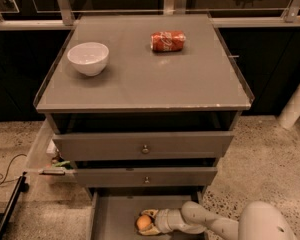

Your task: Pick orange from bottom drawer and place on counter

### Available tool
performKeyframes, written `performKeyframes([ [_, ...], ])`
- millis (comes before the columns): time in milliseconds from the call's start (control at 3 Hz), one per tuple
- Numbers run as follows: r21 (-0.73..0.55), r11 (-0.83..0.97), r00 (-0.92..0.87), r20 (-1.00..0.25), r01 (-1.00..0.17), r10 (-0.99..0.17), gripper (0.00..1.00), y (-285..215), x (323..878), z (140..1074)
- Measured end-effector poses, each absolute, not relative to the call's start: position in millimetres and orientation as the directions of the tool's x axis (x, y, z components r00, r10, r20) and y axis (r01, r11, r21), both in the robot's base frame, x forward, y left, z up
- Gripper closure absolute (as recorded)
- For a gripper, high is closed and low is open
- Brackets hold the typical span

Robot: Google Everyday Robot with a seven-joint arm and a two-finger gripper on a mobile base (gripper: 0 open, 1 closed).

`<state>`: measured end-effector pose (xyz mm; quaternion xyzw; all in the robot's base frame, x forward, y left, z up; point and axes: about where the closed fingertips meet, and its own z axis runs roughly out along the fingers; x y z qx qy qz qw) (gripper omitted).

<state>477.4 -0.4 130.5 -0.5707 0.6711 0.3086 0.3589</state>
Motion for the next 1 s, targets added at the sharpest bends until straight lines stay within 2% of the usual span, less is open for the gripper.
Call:
performKeyframes([
  [333, 0.041, 0.172, -0.133, -0.813, -0.984, -0.567, 1.0, -6, 465, 146],
  [1000, -0.009, 0.196, -0.108, -0.808, -0.981, -0.579, 1.0, -25, 442, 248],
])
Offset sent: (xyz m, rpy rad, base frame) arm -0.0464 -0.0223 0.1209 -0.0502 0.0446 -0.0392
